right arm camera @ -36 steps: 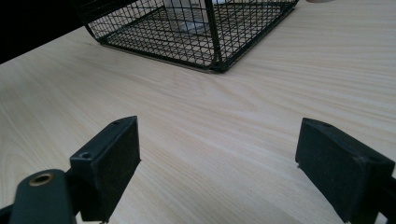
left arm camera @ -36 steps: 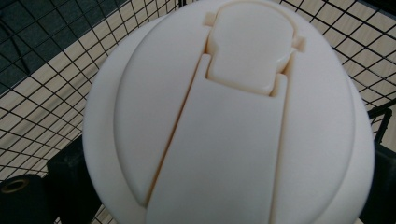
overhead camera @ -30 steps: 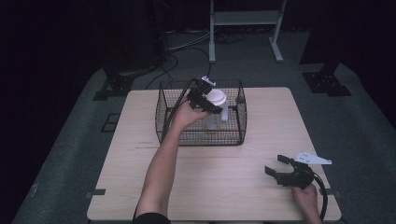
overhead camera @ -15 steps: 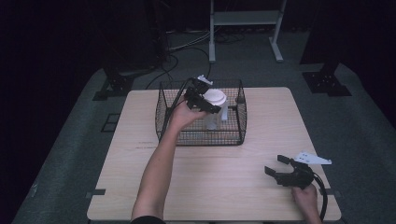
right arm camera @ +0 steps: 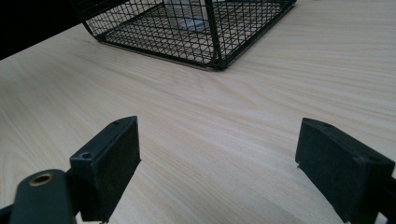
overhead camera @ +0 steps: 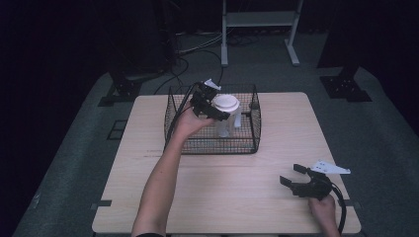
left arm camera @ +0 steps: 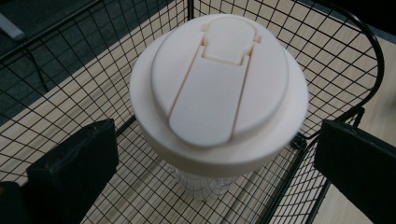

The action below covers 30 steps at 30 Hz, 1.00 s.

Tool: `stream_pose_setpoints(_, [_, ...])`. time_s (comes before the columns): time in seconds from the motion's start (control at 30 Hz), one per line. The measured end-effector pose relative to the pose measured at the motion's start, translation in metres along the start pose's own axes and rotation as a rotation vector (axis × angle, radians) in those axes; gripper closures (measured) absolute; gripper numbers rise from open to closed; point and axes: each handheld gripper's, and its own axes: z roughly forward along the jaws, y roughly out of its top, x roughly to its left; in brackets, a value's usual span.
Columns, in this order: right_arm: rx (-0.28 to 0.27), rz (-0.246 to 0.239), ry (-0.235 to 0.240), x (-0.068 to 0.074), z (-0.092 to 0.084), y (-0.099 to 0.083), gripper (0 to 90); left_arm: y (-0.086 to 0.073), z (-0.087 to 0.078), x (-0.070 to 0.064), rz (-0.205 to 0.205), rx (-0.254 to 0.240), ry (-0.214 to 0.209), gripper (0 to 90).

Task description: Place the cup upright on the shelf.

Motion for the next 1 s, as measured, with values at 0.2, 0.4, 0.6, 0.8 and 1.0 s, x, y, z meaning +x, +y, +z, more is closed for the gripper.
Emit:
stream_pose_setpoints(0.2, [0.002,-0.002,-0.005,0.0,0.0,0.0,12.9,-0.009,-0.009,0.003,-0.013,0.003,0.021,0.0])
stream_pose_setpoints(0.4, [0.004,-0.004,-0.01,0.001,0.0,0.0,12.9,-0.023,-0.018,0.003,-0.026,-0.007,0.029,0.0])
stream_pose_setpoints(0.6, [0.005,-0.004,-0.017,0.002,0.0,0.0,12.9,-0.04,-0.029,0.003,-0.048,-0.022,0.025,0.0])
stream_pose_setpoints(0.8, [0.004,-0.002,-0.023,0.001,0.0,0.0,12.9,-0.054,-0.041,0.0,-0.047,-0.043,0.025,0.0])
stream_pose_setpoints(1.0, [0.008,0.001,-0.031,0.002,0.0,-0.001,12.9,-0.066,-0.052,-0.005,-0.042,-0.055,0.014,0.0])
